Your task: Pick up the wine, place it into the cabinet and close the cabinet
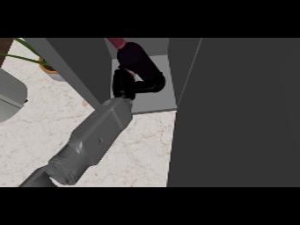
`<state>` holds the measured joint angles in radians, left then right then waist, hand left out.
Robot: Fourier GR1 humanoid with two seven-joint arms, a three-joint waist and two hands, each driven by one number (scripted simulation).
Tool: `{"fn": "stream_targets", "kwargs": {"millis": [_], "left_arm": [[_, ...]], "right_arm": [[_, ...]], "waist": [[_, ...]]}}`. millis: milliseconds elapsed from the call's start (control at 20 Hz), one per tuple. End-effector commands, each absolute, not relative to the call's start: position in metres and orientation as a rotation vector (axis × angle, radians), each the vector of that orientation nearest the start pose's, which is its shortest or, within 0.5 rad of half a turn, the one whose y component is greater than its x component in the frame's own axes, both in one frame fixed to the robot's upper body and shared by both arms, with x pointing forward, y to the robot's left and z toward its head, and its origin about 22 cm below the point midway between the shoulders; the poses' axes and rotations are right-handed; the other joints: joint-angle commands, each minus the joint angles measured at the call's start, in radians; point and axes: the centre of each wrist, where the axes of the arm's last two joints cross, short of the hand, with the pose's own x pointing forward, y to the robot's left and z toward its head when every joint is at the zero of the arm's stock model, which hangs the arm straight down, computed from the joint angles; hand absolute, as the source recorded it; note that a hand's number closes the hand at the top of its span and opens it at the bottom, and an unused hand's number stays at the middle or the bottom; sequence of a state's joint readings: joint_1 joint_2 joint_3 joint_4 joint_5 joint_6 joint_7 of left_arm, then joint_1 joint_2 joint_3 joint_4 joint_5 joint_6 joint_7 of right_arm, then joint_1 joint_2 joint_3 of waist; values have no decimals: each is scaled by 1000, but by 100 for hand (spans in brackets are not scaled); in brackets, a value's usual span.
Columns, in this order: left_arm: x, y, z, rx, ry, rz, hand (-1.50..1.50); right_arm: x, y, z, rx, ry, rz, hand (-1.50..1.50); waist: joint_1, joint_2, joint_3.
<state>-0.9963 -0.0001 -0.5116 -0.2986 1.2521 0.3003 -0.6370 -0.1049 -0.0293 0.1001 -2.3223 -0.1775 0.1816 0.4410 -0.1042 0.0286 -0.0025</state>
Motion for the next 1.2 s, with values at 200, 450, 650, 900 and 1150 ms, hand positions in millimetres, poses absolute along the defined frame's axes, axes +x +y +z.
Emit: {"fn": "stream_targets", "kwargs": {"millis": [200,450,650,900,1150], "left_arm": [[395,77,-1,-223,-1541,420,150],[385,70,-6,-252,-1559,469,150],[387,69,-2,-209,-1553,546,-150],[394,64,9,-192,-1572,560,-150],[391,63,5,-157,-1560,530,-150]], "right_arm": [[192,-199,182,360,-1946,335,-150],[200,-197,182,372,-1947,340,-150],[196,-199,181,371,-1956,347,-150],[192,-202,169,393,-1950,336,-150],[193,-199,176,386,-1956,333,-150]], "waist": [[-22,4,1],[-29,6,0],[-29,3,1],[-36,5,2],[-30,4,1]]}}
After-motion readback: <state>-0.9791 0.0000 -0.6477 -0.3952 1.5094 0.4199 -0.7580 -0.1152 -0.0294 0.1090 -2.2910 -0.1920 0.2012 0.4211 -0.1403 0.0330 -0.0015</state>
